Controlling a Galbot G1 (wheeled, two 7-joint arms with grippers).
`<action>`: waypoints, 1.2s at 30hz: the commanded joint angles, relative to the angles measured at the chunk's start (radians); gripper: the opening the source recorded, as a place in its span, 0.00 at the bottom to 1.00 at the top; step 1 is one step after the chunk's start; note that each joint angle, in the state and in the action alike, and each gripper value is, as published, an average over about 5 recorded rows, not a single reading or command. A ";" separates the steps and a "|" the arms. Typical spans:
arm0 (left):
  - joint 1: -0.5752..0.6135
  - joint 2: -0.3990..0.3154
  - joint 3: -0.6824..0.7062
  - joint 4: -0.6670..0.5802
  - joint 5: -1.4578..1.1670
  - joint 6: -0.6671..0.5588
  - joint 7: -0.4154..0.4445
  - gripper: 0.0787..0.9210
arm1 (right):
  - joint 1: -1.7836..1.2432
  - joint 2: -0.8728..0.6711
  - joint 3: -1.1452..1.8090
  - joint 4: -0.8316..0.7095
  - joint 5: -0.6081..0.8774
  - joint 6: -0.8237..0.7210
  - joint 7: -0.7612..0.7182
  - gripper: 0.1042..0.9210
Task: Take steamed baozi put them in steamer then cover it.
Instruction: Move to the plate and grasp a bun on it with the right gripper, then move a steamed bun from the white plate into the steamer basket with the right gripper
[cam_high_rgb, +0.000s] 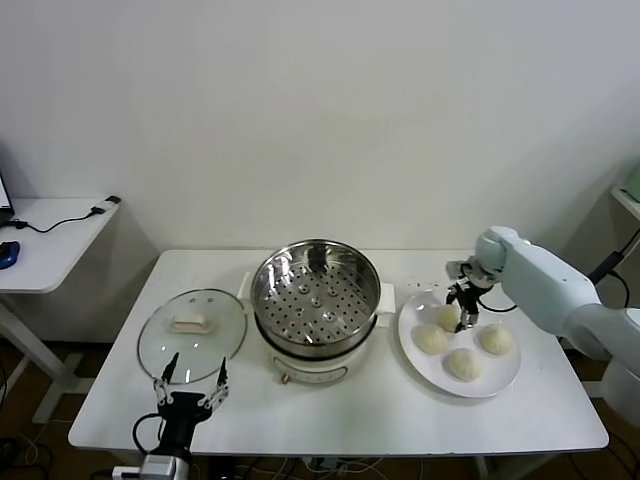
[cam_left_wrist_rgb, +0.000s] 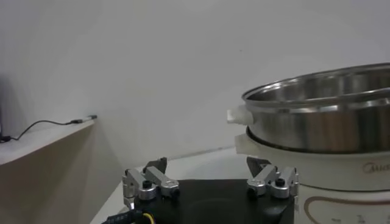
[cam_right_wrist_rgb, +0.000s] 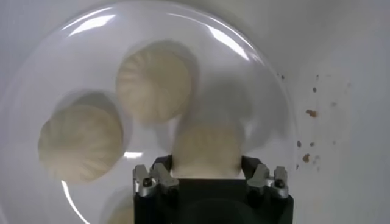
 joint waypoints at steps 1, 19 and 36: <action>0.001 0.001 -0.001 0.001 0.001 0.000 0.000 0.88 | 0.043 0.003 -0.021 -0.006 0.026 0.030 -0.007 0.74; 0.032 0.011 0.003 -0.008 0.000 -0.004 0.000 0.88 | 0.591 0.195 -0.339 0.201 0.014 0.544 -0.080 0.73; 0.058 -0.003 -0.004 -0.021 -0.005 -0.013 -0.001 0.88 | 0.465 0.415 -0.246 0.357 -0.334 0.768 0.108 0.74</action>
